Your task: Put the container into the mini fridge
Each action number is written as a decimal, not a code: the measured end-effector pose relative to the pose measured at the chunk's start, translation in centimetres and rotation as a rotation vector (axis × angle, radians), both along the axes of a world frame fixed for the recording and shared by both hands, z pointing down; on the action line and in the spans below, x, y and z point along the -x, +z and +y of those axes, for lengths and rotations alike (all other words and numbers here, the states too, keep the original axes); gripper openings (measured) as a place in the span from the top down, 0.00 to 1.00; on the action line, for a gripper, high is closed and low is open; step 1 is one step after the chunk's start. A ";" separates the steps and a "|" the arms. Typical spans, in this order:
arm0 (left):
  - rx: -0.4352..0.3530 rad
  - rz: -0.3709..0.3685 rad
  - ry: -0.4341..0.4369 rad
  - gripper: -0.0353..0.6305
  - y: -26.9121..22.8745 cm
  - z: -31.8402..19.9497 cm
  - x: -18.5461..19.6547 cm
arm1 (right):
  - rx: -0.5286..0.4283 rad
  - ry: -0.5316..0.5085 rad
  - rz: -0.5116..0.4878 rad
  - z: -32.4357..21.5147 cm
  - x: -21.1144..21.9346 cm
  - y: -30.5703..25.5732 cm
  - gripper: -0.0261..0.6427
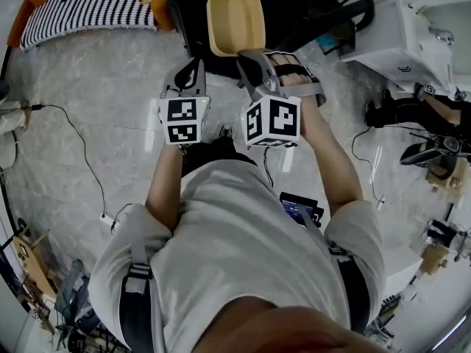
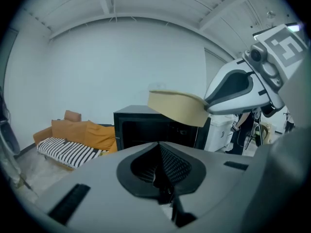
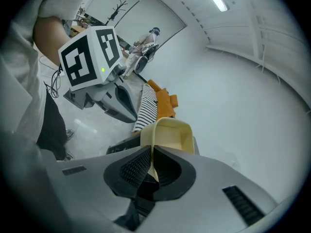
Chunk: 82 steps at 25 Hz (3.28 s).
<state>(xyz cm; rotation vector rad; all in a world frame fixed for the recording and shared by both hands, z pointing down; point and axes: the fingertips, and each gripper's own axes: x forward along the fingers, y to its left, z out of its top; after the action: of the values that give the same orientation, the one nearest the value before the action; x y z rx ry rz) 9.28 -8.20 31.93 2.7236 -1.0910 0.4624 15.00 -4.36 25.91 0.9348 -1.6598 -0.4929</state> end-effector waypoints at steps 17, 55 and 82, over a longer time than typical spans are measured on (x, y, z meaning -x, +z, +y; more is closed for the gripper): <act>0.035 0.046 -0.048 0.93 7.1 -2.6 5.4 | 0.159 0.065 0.006 -1.5 3.9 9.9 0.89; 0.288 0.243 -0.305 0.93 35.1 -4.7 2.9 | 0.293 0.288 -0.034 -11.1 -2.2 37.3 0.89; 0.417 0.262 -0.426 0.93 42.5 -7.8 -2.4 | 0.374 0.310 0.007 -18.2 -9.1 45.5 0.89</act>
<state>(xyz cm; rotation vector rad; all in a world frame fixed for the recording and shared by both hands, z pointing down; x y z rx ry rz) 11.70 -16.04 74.43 2.0521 -1.2844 0.2238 24.07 -22.58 71.40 0.8842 -1.4973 0.0252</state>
